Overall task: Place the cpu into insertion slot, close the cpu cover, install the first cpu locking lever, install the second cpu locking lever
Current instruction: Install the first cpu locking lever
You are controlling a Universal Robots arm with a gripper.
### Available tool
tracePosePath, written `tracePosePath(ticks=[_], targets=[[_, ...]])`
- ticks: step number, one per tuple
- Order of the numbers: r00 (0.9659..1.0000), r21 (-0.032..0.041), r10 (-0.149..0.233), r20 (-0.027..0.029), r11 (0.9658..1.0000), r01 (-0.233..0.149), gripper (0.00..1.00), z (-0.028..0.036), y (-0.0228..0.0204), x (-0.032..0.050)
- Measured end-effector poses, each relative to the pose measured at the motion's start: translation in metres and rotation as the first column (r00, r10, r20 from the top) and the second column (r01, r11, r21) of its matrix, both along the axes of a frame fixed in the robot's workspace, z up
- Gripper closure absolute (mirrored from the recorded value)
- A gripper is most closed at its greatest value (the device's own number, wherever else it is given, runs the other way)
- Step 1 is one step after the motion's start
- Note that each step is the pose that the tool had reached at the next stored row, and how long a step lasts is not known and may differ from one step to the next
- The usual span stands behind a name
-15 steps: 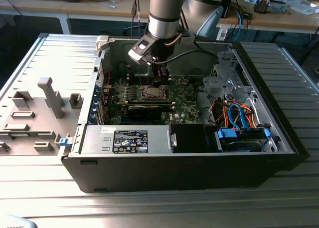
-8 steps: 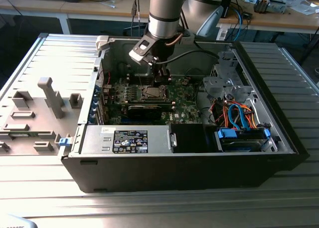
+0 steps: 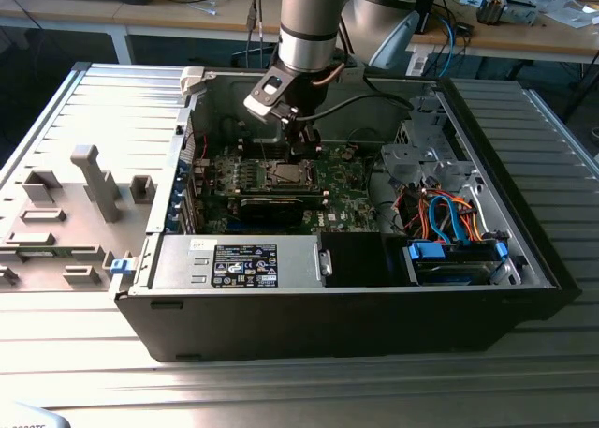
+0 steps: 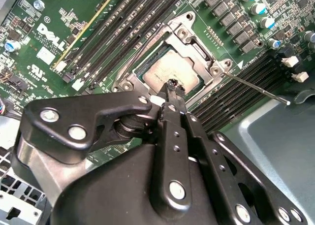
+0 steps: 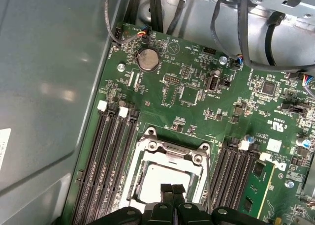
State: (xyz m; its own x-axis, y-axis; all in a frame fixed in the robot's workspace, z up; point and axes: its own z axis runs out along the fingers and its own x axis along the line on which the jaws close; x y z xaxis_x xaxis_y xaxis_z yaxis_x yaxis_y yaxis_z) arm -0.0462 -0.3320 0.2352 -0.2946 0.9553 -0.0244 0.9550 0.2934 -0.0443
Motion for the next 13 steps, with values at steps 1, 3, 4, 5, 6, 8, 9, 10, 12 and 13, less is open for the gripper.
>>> tracePosePath(ticks=[1, 3, 4, 5, 6, 8, 9, 10, 12, 13], targets=[[1.0000, 0.0000, 0.003, 0.0000, 1.0000, -0.003, 0.89, 0.0000, 0.0000, 0.0000], [0.9999, -0.0006, 0.013, -0.0001, 0.9999, -0.013, 0.89, 0.0000, 0.0000, 0.0000], [0.9999, -0.0008, 0.016, -0.0001, 0.9999, -0.016, 0.89, 0.0000, 0.0000, 0.0000], [0.9998, -0.0012, 0.022, -0.0001, 0.9998, -0.022, 0.89, 0.0000, 0.0000, 0.0000], [0.9996, -0.0015, 0.028, -0.0001, 0.9996, -0.028, 0.89, 0.0000, 0.0000, 0.0000], [0.9994, -0.0023, 0.036, -0.0001, 0.9994, -0.036, 0.89, 0.0000, 0.0000, 0.0000], [0.9991, -0.0032, 0.043, -0.0001, 0.9991, -0.043, 0.89, 0.0000, 0.0000, 0.0000], [0.9988, -0.0037, 0.049, -0.0002, 0.9988, -0.049, 0.89, 0.0000, 0.0000, 0.0000], [0.9985, -0.0044, 0.056, -0.0002, 0.9984, -0.056, 0.89, -0.0001, 0.0000, 0.0000], [0.9982, -0.0047, 0.059, -0.0002, 0.9982, -0.059, 0.89, -0.0001, 0.0000, 0.0000]])
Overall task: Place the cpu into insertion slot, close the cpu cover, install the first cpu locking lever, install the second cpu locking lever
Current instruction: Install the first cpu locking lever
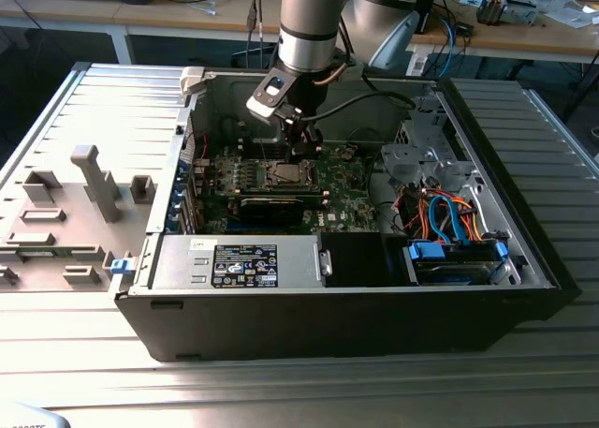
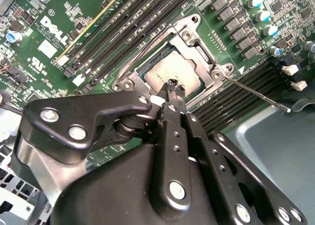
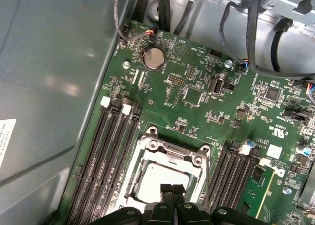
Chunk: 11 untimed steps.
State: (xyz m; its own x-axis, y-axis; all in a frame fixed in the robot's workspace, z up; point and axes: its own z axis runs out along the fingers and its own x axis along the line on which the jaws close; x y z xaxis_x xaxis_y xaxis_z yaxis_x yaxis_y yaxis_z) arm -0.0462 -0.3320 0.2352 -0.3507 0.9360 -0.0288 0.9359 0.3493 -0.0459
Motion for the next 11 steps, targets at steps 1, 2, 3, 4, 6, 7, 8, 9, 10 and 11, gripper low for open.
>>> tracePosePath(ticks=[1, 2, 3, 4, 6, 7, 8, 9, 10, 11], targets=[[1.0000, -0.0004, 0.003, 0.0000, 1.0000, -0.003, 0.89, 0.0000, 0.0000, 0.0000], [1.0000, -0.0009, 0.008, 0.0000, 1.0000, -0.008, 0.89, 0.0000, 0.0000, 0.0000], [0.9999, -0.0012, 0.012, 0.0000, 0.9999, -0.012, 0.89, 0.0000, 0.0000, 0.0000], [0.9999, -0.0016, 0.015, 0.0000, 0.9999, -0.015, 0.89, 0.0000, 0.0000, 0.0000], [0.9998, -0.0021, 0.022, 0.0000, 0.9998, -0.022, 0.89, 0.0000, 0.0000, 0.0000], [0.9996, -0.0025, 0.027, 0.0000, 0.9996, -0.027, 0.89, 0.0000, 0.0000, 0.0000], [0.9996, -0.0028, 0.030, 0.0000, 0.9996, -0.030, 0.89, 0.0000, 0.0000, 0.0000], [0.9995, -0.0031, 0.033, 0.0000, 0.9995, -0.033, 0.89, 0.0000, 0.0000, 0.0000], [0.9992, -0.0035, 0.039, -0.0001, 0.9992, -0.039, 0.89, -0.0001, 0.0000, 0.0000], [0.9990, -0.0036, 0.044, 0.0000, 0.9990, -0.044, 0.89, -0.0001, 0.0000, 0.0000]])
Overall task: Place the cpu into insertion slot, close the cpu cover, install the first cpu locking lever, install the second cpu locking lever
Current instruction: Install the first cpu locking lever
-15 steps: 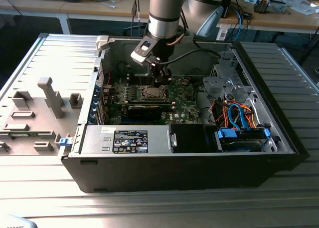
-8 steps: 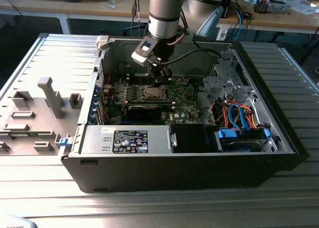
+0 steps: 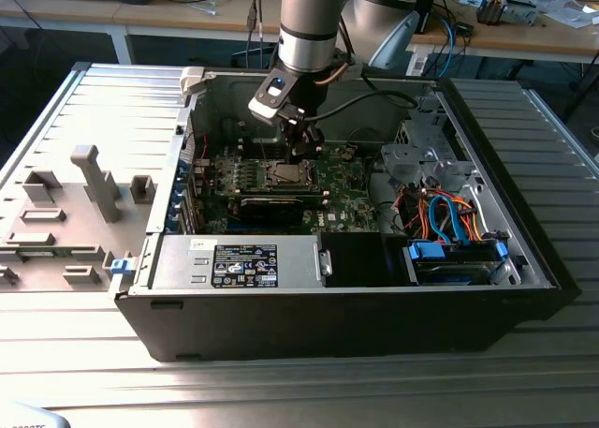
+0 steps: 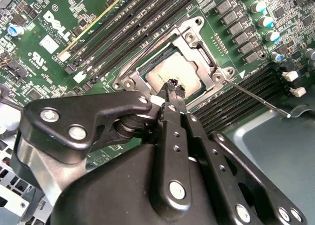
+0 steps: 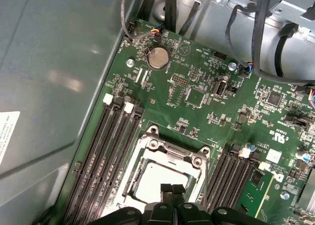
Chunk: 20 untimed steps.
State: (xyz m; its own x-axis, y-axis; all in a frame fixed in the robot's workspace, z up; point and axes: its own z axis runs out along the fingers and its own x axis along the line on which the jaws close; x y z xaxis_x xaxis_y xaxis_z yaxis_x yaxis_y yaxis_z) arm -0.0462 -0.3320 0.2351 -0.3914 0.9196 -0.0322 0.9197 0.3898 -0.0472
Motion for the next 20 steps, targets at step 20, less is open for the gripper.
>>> tracePosePath(ticks=[20], targets=[[0.9965, -0.0006, 0.084, 0.0000, 0.9965, -0.084, 0.89, -0.0002, 0.0000, 0.0000]])
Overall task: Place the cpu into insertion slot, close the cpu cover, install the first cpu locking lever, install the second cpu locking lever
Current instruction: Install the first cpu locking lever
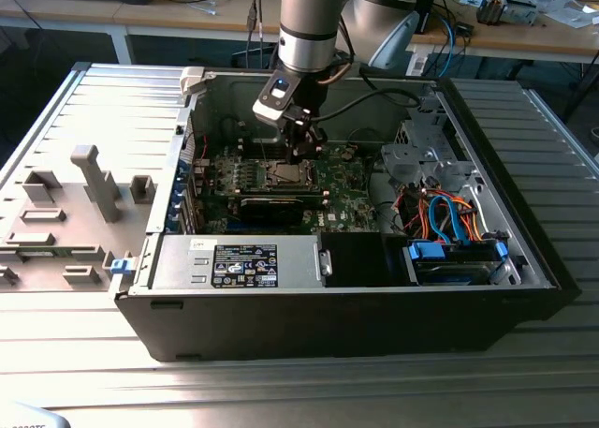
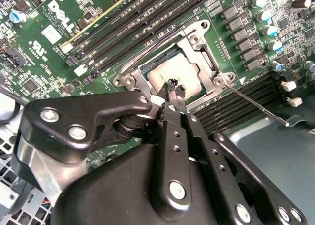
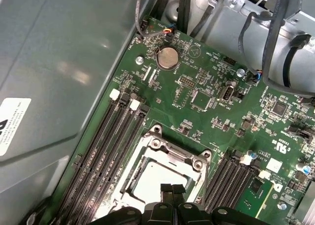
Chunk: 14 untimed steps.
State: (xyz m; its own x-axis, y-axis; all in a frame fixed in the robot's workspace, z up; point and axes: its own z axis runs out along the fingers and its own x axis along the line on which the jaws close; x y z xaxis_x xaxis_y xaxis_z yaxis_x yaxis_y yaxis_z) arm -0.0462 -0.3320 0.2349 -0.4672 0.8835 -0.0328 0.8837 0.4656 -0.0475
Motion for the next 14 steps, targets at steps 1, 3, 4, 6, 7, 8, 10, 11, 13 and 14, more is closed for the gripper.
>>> tracePosePath(ticks=[1, 3, 4, 6, 7, 8, 10, 11, 13, 14], targets=[[1.0000, 0.0000, 0.003, 0.0000, 1.0000, -0.003, 0.89, 0.0000, 0.0000, 0.0000], [0.9999, 0.0000, 0.013, 0.0000, 0.9999, -0.013, 0.89, 0.0000, 0.0000, 0.0000], [0.9999, -0.0001, 0.015, 0.0000, 0.9999, -0.015, 0.89, 0.0000, 0.0000, 0.0000], [0.9998, 0.0000, 0.022, 0.0000, 0.9998, -0.022, 0.89, 0.0000, 0.0000, 0.0000], [0.9997, 0.0000, 0.024, 0.0000, 0.9997, -0.024, 0.89, 0.0000, 0.0000, 0.0000], [0.9996, 0.0000, 0.027, 0.0000, 0.9996, -0.027, 0.89, 0.0000, 0.0000, 0.0000], [0.9995, 0.0000, 0.031, 0.0000, 0.9995, -0.031, 0.89, 0.0000, 0.0000, 0.0000], [0.9994, -0.0001, 0.035, 0.0000, 0.9994, -0.035, 0.89, 0.0000, 0.0000, 0.0000], [0.9992, 0.0000, 0.040, -0.0001, 0.9992, -0.040, 0.89, 0.0000, 0.0000, 0.0000], [0.9991, 0.0000, 0.043, 0.0000, 0.9991, -0.043, 0.89, -0.0001, 0.0000, 0.0000]])
